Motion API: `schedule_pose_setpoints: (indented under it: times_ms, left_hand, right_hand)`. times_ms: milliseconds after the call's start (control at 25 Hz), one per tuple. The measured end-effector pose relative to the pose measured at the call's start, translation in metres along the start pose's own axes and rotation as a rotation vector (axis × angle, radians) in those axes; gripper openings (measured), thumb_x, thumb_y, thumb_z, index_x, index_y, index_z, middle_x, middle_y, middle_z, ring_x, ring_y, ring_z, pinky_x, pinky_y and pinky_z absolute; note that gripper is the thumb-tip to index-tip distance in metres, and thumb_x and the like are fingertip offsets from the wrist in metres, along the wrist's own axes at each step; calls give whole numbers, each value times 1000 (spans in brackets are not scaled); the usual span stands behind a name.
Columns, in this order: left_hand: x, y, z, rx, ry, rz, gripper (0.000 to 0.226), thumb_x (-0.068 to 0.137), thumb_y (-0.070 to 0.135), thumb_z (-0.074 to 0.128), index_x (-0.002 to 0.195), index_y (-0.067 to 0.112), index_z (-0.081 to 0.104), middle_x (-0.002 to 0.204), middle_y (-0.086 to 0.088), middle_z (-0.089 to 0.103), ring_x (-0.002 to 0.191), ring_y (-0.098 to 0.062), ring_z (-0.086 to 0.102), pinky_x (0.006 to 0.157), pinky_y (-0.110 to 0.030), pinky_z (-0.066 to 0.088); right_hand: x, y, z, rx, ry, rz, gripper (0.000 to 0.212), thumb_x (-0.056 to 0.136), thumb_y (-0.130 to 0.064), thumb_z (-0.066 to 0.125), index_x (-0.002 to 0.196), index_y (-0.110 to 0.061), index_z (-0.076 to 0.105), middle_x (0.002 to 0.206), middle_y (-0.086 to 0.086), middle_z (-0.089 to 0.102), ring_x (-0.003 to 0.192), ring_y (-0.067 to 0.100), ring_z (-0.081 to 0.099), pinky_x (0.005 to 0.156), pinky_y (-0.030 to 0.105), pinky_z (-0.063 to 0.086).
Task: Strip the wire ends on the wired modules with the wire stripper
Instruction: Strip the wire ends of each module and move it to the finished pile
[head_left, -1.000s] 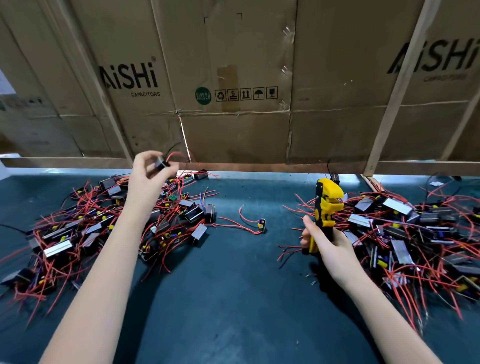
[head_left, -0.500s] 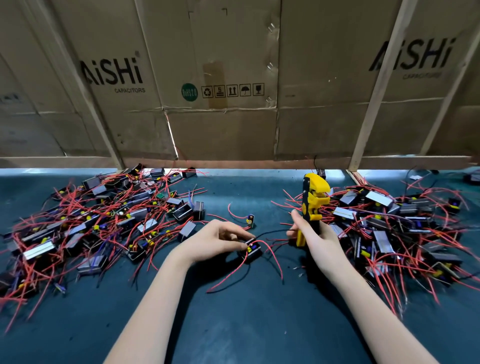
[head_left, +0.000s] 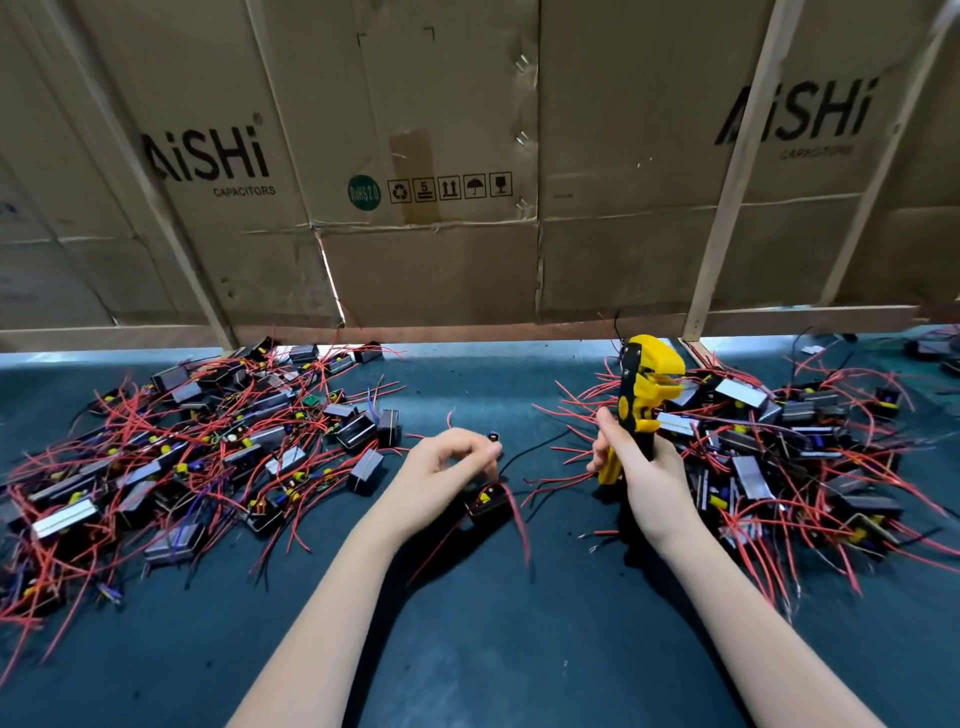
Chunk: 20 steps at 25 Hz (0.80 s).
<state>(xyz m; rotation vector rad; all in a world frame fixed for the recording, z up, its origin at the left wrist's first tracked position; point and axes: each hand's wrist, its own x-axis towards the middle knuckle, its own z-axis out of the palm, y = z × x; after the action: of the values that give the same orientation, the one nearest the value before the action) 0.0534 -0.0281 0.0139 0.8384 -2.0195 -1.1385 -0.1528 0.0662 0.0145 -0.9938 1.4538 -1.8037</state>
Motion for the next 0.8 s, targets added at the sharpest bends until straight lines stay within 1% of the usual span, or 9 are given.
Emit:
schedule_pose_setpoints:
  times_ms: [80,200,320,360,440,520,640,720,800]
  left_hand:
    - [0,-2,-2,-14,-32,-63,33,93,34,62,68,13,70,71,10,63,77,-9,59,72,-19,44]
    - [-3,-2,-10,-15,-149,-83,31,84,19,76,57,21,60,80,-7,69,77,-13,61,78,-26,48]
    - [-6,2,-13,16,-167,-71,20,81,-5,71,82,13,63,97,-11,70,85,-16,62,83,-38,50]
    - [-6,4,-12,50,-181,-42,29,80,-13,63,95,11,63,103,-7,70,91,-16,62,84,-37,49]
    - [-6,8,-7,142,-221,26,57,73,-20,49,114,17,63,112,4,69,105,-11,61,81,-23,46]
    - [-7,10,1,179,-225,95,51,78,-12,55,114,21,68,105,8,71,104,-7,62,80,-15,44]
    - [-7,9,4,148,-162,91,11,90,21,70,98,22,78,78,4,70,79,-13,63,74,-28,47]
    - [-6,7,-2,74,-129,49,12,91,24,68,89,20,80,61,3,60,61,-16,51,63,-28,41]
    - [-7,7,-11,-28,-100,45,17,93,19,65,84,14,79,54,8,52,55,-9,41,56,-20,35]
  right_hand:
    - [0,2,0,-31,-4,-4,42,81,-52,67,69,-12,59,64,-1,59,69,22,55,84,54,47]
    - [1,4,0,-61,-12,-20,44,82,-51,67,68,-10,59,62,1,58,69,23,55,79,49,45]
    - [1,6,0,-103,-8,-51,54,82,-53,70,68,-3,57,62,3,56,66,23,51,74,41,41]
    - [0,5,-1,-156,7,-78,54,81,-56,68,67,-5,56,61,1,55,64,20,49,71,36,40]
    - [0,4,-4,-355,71,-170,50,82,-62,62,65,-15,55,57,-9,54,59,16,49,64,27,39]
    - [-1,2,-8,-610,158,-272,48,81,-63,60,64,-20,50,56,-5,54,59,18,51,59,29,40]
    - [-2,-2,-6,-889,220,-317,46,82,-57,63,67,-16,48,63,0,54,68,30,53,65,41,43]
    - [-1,0,-2,-1073,223,-302,48,83,-57,63,72,-12,49,72,6,59,77,35,57,74,43,42]
    - [0,3,0,-1217,220,-284,49,83,-60,61,78,-12,51,81,9,63,86,35,60,78,43,39]
